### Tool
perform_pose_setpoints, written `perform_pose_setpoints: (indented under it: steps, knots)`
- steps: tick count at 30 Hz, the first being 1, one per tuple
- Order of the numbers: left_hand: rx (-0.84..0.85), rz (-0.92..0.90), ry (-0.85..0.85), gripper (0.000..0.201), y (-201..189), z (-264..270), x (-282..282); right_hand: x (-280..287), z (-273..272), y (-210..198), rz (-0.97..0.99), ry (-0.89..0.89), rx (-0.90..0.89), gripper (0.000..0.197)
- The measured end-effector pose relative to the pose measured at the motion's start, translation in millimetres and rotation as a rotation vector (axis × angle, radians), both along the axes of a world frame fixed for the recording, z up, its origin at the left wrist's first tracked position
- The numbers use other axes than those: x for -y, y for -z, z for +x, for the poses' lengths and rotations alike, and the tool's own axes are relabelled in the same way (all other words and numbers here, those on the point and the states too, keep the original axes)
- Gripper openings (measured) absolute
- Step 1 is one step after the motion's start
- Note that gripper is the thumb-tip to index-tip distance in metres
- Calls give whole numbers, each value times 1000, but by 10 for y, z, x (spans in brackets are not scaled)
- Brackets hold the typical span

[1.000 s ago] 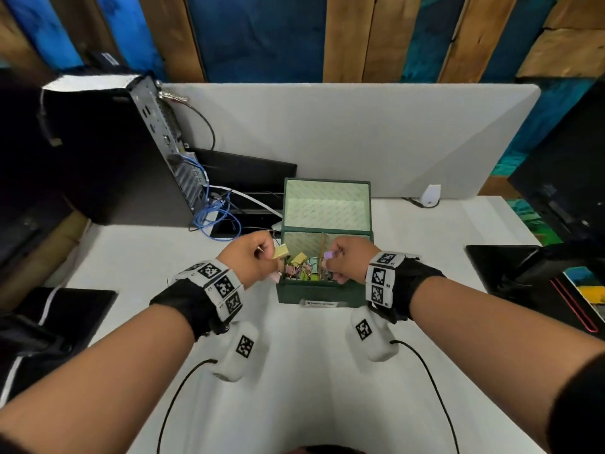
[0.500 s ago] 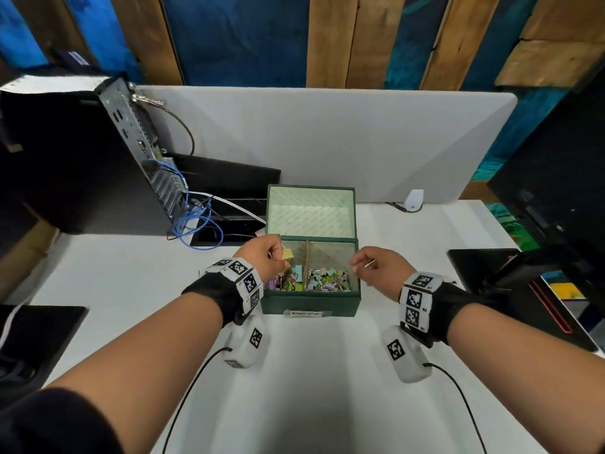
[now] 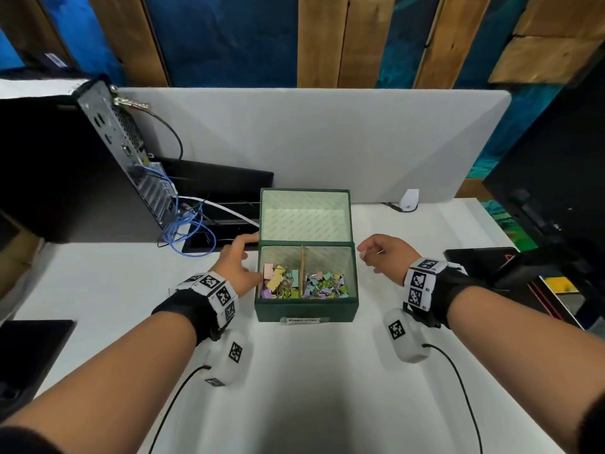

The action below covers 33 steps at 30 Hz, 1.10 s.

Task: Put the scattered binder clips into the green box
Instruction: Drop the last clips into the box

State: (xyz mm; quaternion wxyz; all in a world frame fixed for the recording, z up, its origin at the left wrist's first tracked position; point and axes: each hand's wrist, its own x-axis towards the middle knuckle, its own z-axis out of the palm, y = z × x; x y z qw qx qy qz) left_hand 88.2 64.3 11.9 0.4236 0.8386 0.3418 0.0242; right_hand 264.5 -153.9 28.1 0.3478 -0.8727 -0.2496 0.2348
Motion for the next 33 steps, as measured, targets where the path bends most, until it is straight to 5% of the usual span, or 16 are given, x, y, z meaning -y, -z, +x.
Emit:
perform_pose_setpoints:
  steps: [3, 6, 12, 16, 24, 28, 33]
  knots:
    - [-45, -232, -30, 67, -19, -27, -1, -115, 29, -40, -36, -25, -23, 10]
    - [-1, -339, -59, 70, -20, -13, 1, -239, 48, -77, -98, -43, -46, 32]
    - [-17, -341, -77, 74, -26, 4, 15, -426, 122, -38, -92, 40, -122, 58]
    - [-46, -331, -66, 75, -36, -20, 30, -490, 167, -53, 45, 187, -399, 72]
    - [-59, -326, -68, 75, -9, -90, 68, -479, 152, -148, 162, 90, -548, 43]
    - [-40, -355, -54, 77, 14, -127, 76, -463, 203, -350, 310, 155, -480, 73]
    - [-59, -488, -113, 49, 51, -233, -15, -299, 140, -453, 252, 46, -152, 27]
